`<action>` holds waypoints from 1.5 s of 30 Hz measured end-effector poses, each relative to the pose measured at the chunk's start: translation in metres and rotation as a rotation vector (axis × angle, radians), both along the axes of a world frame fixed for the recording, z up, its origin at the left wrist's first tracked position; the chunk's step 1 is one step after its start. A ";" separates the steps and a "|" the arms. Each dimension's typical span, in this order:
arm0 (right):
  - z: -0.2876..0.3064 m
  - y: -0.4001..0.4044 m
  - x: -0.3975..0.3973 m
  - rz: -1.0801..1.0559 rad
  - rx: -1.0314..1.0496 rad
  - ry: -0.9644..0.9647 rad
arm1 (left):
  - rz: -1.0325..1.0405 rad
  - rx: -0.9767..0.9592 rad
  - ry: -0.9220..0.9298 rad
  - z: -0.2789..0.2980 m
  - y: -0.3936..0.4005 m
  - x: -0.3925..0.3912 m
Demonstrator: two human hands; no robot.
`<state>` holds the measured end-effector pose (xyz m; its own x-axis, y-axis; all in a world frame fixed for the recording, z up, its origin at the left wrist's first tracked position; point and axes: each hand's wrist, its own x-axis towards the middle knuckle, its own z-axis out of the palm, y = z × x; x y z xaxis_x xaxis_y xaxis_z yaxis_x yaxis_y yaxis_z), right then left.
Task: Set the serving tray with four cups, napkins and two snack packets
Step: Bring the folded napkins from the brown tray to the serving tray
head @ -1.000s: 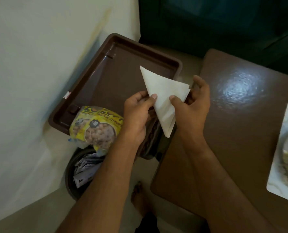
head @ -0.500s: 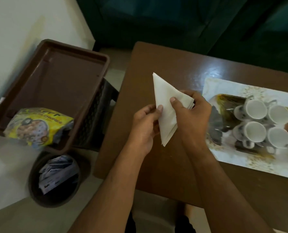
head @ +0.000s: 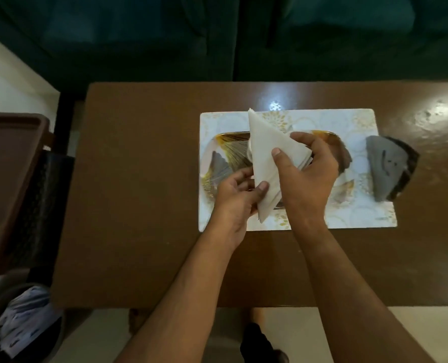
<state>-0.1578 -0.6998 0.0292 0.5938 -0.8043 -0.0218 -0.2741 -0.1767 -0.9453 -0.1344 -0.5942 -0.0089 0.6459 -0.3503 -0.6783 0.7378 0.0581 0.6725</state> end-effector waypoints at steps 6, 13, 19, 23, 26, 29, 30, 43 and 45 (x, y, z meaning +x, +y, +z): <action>0.001 -0.067 -0.030 -0.080 -0.097 0.028 | -0.125 -0.014 -0.029 0.006 -0.076 -0.027; -0.002 -0.133 -0.061 -0.198 -0.294 0.118 | -0.293 0.000 -0.050 0.005 -0.152 -0.053; -0.004 -0.184 -0.075 -0.261 -0.476 0.217 | -0.326 0.053 -0.043 -0.004 -0.194 -0.068; -0.006 -0.204 -0.075 -0.292 -0.574 0.253 | -0.322 0.106 -0.083 -0.008 -0.212 -0.070; -0.010 -0.214 -0.074 -0.274 -0.599 0.275 | -0.334 0.148 -0.120 -0.011 -0.220 -0.069; -0.017 -0.219 -0.072 -0.234 -0.601 0.325 | -0.353 0.173 -0.161 -0.014 -0.228 -0.067; -0.020 -0.221 -0.072 -0.217 -0.592 0.344 | -0.357 0.179 -0.173 -0.015 -0.230 -0.067; -0.039 -0.231 -0.067 -0.161 -0.464 0.342 | -0.395 0.241 -0.288 -0.023 -0.246 -0.060; -0.039 -0.230 -0.068 -0.166 -0.475 0.335 | -0.412 0.253 -0.315 -0.023 -0.250 -0.060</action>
